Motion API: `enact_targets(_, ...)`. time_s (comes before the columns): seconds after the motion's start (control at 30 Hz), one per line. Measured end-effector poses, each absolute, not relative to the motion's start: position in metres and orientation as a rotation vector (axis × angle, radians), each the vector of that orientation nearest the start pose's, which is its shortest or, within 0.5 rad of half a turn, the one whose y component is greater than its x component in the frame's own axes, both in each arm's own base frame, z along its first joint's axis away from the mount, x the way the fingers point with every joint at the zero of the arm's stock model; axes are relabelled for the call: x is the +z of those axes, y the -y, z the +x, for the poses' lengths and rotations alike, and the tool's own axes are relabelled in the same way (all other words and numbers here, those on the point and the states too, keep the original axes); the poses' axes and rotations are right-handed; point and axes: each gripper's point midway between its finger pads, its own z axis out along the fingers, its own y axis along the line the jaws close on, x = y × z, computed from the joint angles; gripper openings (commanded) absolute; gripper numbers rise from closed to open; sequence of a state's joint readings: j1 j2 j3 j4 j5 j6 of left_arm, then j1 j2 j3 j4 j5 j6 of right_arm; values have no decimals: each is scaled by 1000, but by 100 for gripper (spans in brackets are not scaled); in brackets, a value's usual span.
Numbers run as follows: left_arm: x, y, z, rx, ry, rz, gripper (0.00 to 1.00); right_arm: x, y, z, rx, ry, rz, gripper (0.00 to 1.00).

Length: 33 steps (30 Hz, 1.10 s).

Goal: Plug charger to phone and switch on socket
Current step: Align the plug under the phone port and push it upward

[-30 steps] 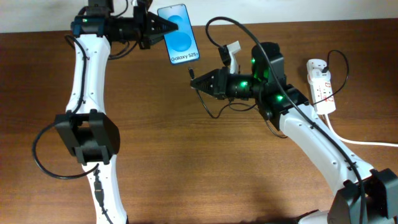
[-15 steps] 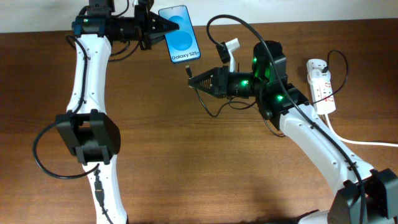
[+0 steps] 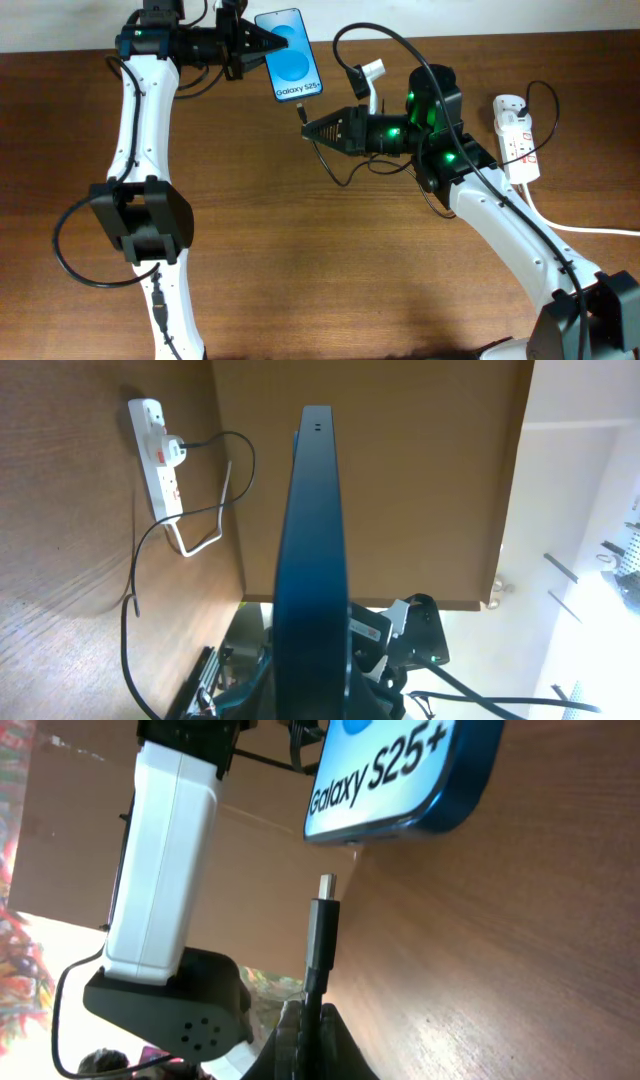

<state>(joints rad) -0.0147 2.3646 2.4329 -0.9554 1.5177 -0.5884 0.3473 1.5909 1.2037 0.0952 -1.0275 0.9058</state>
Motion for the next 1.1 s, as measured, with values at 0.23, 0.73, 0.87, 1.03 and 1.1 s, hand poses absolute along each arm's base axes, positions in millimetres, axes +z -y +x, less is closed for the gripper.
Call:
enact_targets(0.23,311,179,498,-2119,-2209,86,0,293,-284,359,1733,-2114,-229,4)
enact_targets(0.73,311,184,497,-2120,-2212,99,0,291,-282,365,1700,-2115,-189,4)
enact_targets(0.87,310,185,497,-2115,-2215,102,0,293,-283,365,1709,-2105,-196,4)
enact_targets(1.03,310,185,497,-2113,-2215,103,0,295,-283,365,1713,-2098,-199,4)
enact_targets(1.1,310,185,497,-2113,-2215,103,0,295,-283,365,1713,-2098,-199,4)
